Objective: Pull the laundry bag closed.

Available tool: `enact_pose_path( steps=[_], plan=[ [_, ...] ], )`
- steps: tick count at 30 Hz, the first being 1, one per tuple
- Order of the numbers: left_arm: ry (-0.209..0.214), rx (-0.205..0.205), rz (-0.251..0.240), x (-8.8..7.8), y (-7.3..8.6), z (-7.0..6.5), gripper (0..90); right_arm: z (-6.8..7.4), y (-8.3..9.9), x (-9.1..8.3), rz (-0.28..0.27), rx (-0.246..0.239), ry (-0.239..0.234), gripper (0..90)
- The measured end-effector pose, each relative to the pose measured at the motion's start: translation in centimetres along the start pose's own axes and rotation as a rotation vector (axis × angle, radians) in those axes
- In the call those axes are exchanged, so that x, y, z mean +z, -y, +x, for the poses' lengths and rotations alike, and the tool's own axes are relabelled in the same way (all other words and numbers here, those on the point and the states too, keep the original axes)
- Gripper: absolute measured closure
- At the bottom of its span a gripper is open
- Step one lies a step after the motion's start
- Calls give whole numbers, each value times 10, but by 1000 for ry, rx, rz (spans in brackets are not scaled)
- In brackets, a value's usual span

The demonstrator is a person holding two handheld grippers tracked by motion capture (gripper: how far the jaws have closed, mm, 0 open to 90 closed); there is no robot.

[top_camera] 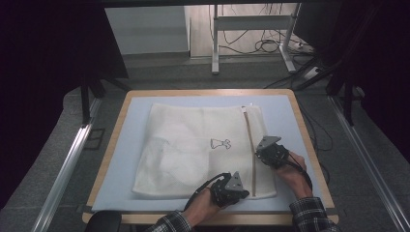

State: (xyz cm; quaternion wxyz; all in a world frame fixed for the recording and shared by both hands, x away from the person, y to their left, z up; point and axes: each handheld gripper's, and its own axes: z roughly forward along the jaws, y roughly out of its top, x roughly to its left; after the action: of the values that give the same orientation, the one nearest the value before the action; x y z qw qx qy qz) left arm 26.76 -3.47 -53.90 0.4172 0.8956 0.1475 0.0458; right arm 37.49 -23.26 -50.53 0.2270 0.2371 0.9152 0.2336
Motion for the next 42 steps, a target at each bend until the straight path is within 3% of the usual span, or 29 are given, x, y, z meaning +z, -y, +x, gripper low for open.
enact_pose_path(
  steps=[21, 42],
  plan=[
    [0, 2, 0, 0, 0, 0, 900, -11, -10, 13, 17, -14, 49, 856],
    [2, -2, 0, 0, 0, 0, 900, -23, -21, 23, 31, 9, 89, 856]
  ],
)
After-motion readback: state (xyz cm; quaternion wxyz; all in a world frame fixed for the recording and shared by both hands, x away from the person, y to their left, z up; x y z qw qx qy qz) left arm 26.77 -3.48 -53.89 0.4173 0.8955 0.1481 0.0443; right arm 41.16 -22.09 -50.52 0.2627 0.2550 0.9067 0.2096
